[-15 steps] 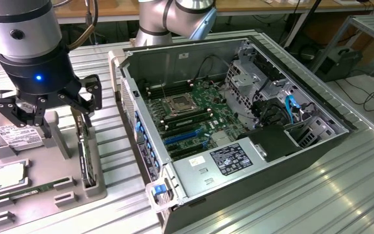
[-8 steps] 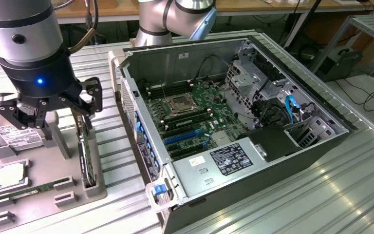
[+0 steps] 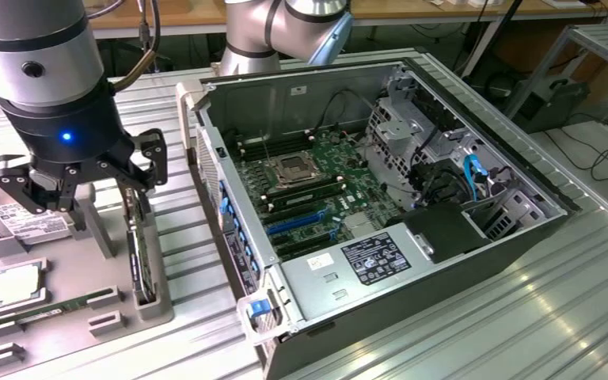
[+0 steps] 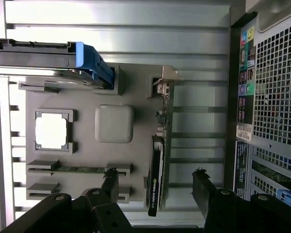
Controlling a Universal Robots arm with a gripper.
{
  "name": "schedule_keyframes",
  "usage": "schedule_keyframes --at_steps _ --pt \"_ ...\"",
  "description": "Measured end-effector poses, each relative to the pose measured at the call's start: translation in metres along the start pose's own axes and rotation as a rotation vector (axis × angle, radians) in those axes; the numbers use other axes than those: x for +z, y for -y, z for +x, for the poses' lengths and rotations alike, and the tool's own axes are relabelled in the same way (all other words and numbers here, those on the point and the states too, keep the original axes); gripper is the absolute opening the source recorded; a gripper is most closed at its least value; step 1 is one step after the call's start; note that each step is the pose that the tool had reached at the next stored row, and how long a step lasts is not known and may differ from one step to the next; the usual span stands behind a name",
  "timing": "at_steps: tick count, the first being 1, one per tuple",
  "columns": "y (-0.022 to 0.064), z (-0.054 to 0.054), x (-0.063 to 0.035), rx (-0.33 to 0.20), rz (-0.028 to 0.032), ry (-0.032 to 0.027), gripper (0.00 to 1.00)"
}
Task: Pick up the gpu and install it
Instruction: 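Pick up the gpu and move the gpu toward the slot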
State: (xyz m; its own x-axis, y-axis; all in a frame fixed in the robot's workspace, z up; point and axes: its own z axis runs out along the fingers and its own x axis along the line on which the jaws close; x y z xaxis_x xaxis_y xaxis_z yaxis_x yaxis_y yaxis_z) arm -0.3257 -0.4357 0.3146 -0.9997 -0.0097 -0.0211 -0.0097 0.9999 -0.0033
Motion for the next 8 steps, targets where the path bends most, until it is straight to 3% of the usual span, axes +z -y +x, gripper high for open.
schedule_keyframes --at_steps 8 --pt "0.0017 0.0001 0.0034 0.0 0.0 0.0 0.72"
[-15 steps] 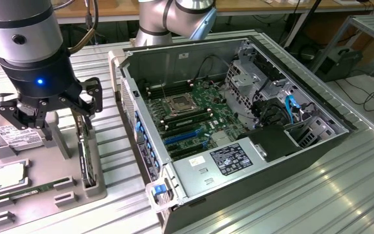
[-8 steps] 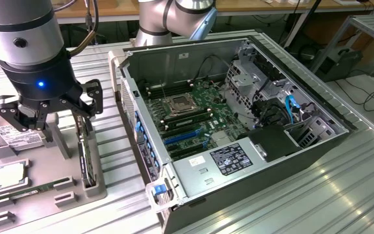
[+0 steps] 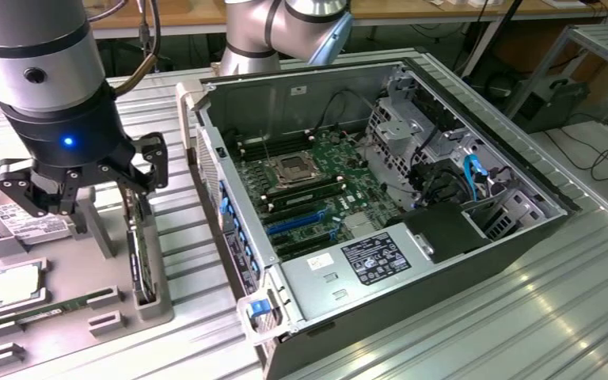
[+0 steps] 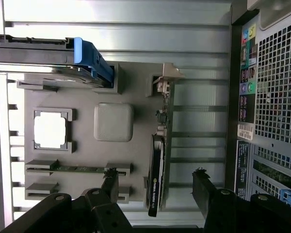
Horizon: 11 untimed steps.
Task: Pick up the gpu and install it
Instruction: 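Pick up the gpu and move the gpu toward the slot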
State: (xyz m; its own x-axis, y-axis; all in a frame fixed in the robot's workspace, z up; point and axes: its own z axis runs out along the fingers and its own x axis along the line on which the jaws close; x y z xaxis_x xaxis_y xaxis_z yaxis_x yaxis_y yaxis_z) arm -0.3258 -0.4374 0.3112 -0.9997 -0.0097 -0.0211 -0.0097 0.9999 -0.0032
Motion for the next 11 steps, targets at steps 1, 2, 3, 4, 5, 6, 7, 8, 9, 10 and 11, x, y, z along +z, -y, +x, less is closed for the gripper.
schedule_keyframes --at_steps 1,2,3,4,5,6,7,8,9,10,11 --pt "0.0001 0.0 0.0007 0.0 -0.0001 0.0 0.72" --pt "0.0004 0.0 0.0015 0.0 0.0001 -0.0002 0.72" --pt "0.0005 0.0 0.0019 0.0 0.0001 -0.0003 0.72" --pt "0.0007 0.0001 0.0026 0.0 0.0 -0.0004 0.72" --pt "0.0008 0.0001 0.0033 0.0 -0.0001 -0.0005 0.72" --pt "0.001 0.0001 0.0039 0.0 0.0 -0.0005 0.72" --pt "0.0012 0.0001 0.0046 0.0 0.0 -0.0007 0.72" --pt "0.0013 0.0001 0.0053 0.0 0.0 -0.0009 0.72" --pt "0.0015 0.0001 0.0059 0.0 0.0 -0.0011 0.72" --pt "0.0017 0.0002 0.0064 0.0 0.0001 -0.0014 0.72" --pt "0.0019 0.0002 0.007 0.0 0.0001 -0.0016 0.72"
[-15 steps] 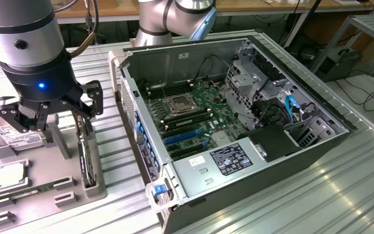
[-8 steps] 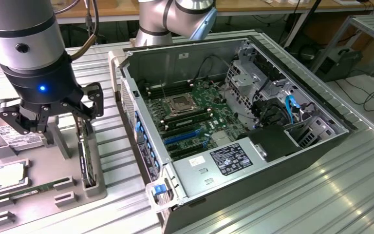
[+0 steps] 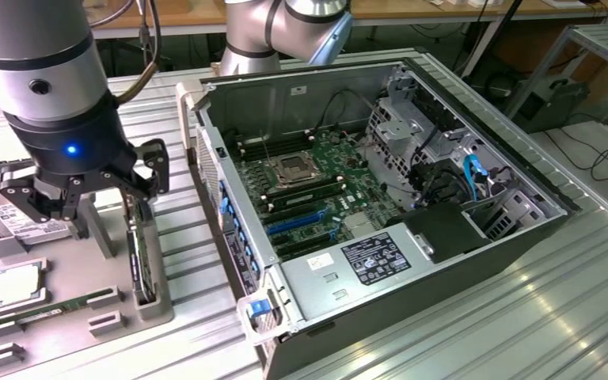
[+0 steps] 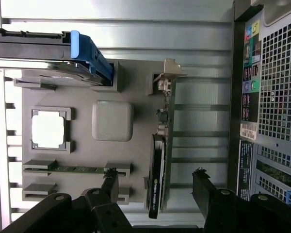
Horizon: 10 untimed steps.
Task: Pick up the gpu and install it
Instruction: 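Pick up the gpu and move the gpu toward the slot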
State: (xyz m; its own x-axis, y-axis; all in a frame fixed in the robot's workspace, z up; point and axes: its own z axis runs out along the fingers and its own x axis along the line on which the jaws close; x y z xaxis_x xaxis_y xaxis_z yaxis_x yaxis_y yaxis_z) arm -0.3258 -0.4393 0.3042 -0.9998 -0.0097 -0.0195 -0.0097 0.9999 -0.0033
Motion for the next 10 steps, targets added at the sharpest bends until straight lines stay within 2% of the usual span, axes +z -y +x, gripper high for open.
schedule_keyframes --at_steps 10 --pt "0.0014 0.0001 0.0056 0.0 -0.0001 -0.0028 0.72"
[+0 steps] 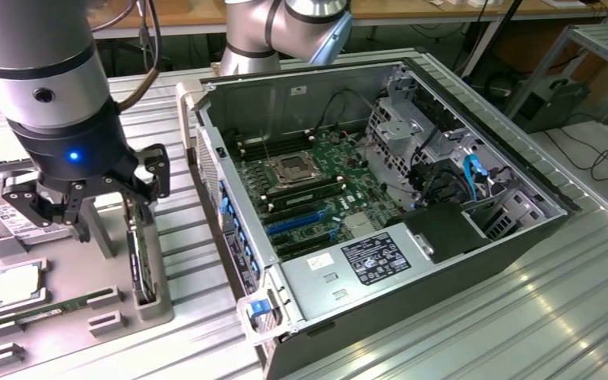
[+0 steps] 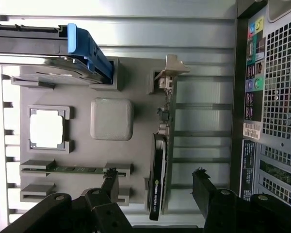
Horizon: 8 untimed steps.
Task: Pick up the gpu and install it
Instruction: 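Pick up the gpu and move the gpu toward the slot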
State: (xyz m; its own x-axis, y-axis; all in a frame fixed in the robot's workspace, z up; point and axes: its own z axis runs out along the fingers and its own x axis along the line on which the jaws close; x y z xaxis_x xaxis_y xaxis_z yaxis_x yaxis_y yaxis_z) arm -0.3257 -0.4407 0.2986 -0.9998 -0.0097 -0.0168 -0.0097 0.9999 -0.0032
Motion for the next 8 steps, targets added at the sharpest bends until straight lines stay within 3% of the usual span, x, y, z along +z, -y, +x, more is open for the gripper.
schedule_keyframes --at_steps 5,8 --pt "0.0005 -0.0002 0.0034 0.0 0.0 -0.0017 0.72" --pt "0.0005 -0.0007 0.0064 0.0 0.0 -0.0076 0.72"
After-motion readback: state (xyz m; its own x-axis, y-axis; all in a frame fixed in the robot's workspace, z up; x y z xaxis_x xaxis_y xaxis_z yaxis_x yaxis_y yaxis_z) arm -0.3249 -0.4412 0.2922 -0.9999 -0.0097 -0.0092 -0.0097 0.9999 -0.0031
